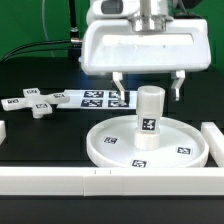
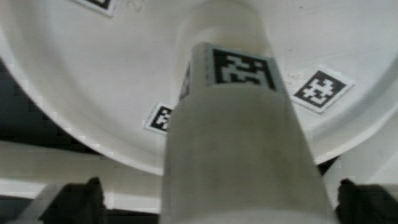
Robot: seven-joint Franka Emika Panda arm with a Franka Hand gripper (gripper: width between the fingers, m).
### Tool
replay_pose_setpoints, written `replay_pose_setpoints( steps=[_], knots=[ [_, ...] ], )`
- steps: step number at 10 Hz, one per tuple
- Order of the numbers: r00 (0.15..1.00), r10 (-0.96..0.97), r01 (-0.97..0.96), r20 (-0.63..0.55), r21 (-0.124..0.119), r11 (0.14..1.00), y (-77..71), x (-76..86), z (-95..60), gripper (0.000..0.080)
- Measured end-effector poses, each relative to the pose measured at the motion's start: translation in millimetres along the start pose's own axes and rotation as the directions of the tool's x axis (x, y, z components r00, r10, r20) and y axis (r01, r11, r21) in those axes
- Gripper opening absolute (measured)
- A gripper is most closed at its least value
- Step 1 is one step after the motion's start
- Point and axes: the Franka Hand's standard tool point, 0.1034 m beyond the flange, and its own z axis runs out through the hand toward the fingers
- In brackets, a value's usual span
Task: Assemble round table
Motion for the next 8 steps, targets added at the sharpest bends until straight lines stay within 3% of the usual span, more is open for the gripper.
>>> replay_pose_setpoints(
  steps=[3,8],
  knots=[
    [1.000,-0.015,0.015,0.019,0.000,1.000,15.1,14.3,-12.2,0.0649],
    [0.997,-0.015,0.014,0.077,0.021,1.000,9.6,5.1,-6.0,0.0649]
  ],
)
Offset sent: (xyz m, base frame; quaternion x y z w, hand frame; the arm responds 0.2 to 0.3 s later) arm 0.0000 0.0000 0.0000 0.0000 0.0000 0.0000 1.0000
